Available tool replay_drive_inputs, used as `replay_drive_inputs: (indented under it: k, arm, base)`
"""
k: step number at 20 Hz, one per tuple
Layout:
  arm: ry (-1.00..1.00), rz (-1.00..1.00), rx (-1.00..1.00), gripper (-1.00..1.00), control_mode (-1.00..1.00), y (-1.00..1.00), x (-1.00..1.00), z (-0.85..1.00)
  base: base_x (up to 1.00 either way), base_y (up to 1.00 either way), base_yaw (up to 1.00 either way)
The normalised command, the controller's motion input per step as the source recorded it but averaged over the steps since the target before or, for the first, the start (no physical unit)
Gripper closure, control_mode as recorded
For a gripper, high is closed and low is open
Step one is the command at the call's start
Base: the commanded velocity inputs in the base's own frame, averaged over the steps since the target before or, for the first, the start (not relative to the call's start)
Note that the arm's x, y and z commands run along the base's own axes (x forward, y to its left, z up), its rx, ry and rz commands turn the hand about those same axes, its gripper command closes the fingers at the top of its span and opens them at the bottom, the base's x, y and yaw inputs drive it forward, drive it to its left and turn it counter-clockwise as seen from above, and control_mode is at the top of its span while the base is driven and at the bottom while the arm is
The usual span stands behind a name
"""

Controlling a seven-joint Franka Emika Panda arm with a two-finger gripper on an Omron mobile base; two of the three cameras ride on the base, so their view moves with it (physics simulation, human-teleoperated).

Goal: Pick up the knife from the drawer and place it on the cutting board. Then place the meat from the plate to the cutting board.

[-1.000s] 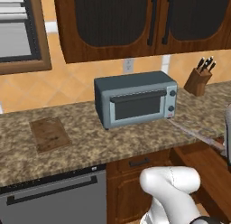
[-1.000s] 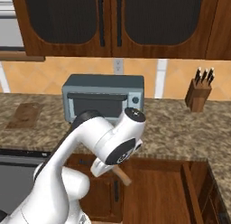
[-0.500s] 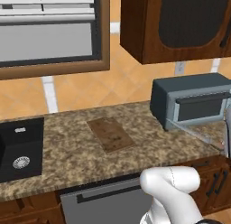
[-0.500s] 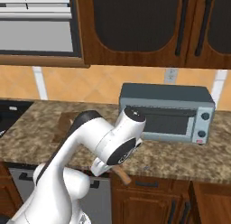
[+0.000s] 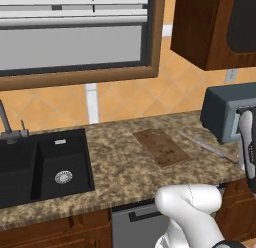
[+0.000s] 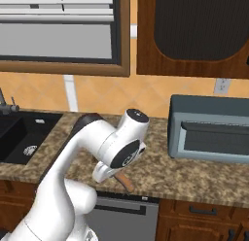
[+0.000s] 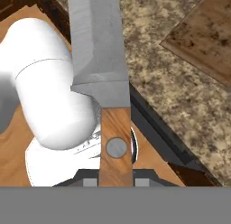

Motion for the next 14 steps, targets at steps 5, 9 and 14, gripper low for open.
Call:
replay_drive_inputs:
  k: [5,9,14]
  arm:
    - [0.18,0.00,-0.01,1.00,-1.00,0.51,1.00,-0.14]
    - [0.07,0.00,0.00,1.00,-1.00,0.01,0.96,-0.36]
    - [0.06,0.00,-0.03,1.00,-1.00,0.03,1.00,-0.60]
  base:
    - [0.00,0.00,0.00]
    - [0.00,0.00,0.00]
    - [0.00,0.00,0.00]
